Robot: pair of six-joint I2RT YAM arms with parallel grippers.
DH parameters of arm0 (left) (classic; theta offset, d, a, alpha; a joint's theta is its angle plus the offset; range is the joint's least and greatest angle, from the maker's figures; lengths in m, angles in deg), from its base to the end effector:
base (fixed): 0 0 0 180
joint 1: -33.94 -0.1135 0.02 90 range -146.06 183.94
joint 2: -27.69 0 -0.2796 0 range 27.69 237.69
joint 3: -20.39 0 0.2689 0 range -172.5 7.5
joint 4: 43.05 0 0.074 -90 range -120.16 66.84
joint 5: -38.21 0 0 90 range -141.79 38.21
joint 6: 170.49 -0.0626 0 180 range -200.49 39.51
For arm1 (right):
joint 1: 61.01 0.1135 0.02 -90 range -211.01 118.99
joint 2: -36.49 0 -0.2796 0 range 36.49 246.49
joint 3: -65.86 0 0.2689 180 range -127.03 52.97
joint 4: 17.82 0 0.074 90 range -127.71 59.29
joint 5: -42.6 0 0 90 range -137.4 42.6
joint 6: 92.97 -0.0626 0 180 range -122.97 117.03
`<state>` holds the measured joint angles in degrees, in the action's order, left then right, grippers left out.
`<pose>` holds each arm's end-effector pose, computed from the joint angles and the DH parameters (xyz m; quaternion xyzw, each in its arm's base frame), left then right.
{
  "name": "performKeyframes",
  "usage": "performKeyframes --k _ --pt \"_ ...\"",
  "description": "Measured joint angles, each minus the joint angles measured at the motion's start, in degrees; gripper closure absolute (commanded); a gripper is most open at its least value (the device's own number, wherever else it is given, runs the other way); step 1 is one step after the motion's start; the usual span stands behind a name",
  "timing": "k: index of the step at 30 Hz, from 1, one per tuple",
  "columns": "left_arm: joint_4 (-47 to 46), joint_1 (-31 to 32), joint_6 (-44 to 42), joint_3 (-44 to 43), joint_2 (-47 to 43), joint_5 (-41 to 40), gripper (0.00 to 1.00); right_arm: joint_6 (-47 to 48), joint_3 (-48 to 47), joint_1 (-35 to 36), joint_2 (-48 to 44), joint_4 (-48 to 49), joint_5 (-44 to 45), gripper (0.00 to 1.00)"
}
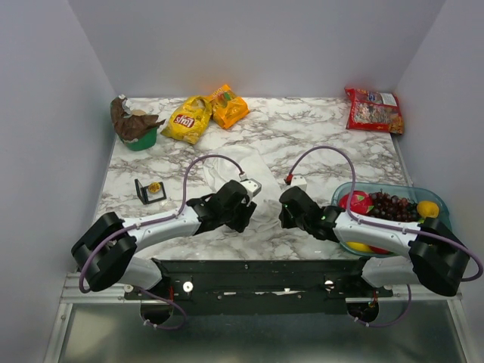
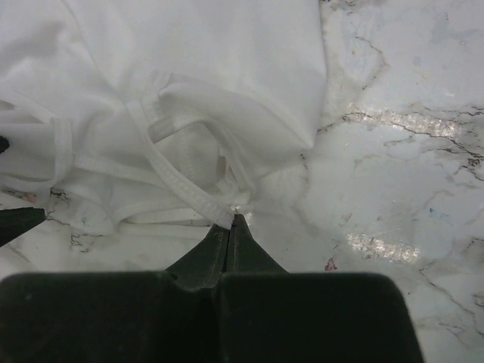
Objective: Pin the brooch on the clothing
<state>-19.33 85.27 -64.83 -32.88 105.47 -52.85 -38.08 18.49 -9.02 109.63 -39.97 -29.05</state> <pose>0.1862 -0.2308 0.1733 0.2830 0.8904 -0.1895 0.3020 0.1821 0.2010 0.1652 -0.0786 0.9198 0.1363 0.3594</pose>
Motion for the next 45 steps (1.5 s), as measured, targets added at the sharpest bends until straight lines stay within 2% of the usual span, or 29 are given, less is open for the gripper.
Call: performKeyframes --k 6,8,11,12,13,14,19,25,27,31,36,45 --pt "0.1 0.3 -0.3 -0.1 2.3 0.2 0.48 0.0 0.0 0.0 0.0 0.0 0.0 0.98" --pt "0.3 0.5 -0.4 -0.4 3.1 0.2 0.51 0.0 0.0 0.0 0.0 0.0 0.0 0.98" --pt "0.5 0.5 -0.4 -0.7 4.2 0.3 0.72 0.0 0.0 0.0 0.0 0.0 0.0 0.98" --pt "0.8 0.5 -0.4 -0.8 4.5 0.3 0.89 0.0 0.0 0.0 0.0 0.0 0.0 0.98" --pt "1.1 0.5 -0.4 -1.0 4.7 0.3 0.98 0.0 0.0 0.0 0.0 0.0 0.0 0.98" --pt "1.5 0.6 -0.1 -1.2 4.9 0.4 1.0 0.0 0.0 0.0 0.0 0.0 0.0 0.98" --pt "3.2 0.8 0.8 -1.5 3.6 0.3 1.0 0.2 0.0 0.0 -1.6 -0.8 0.0 0.99" --pt "7.8 0.1 3.3 -5.3 -6.6 -0.9 1.0 2.0 -4.6 0.0 -5.4 -8.6 2.3 0.99" --pt "8.6 -1.6 4.3 -8.2 -11.7 -0.8 1.0 3.1 -7.7 0.0 -7.2 -12.0 4.3 0.99" --pt "9.4 -9.4 6.4 -12.7 -20.0 1.4 1.0 6.4 -16.4 0.0 -11.7 -19.2 8.9 0.99" --pt "15.4 -18.2 6.9 -22.7 -24.7 4.2 1.0 12.5 -29.8 0.0 -16.2 -25.0 15.6 0.99" --pt "23.1 -23.3 6.0 -44.7 -24.5 10.3 1.0 25.0 -49.8 0.0 -20.0 -28.0 22.1 0.99"
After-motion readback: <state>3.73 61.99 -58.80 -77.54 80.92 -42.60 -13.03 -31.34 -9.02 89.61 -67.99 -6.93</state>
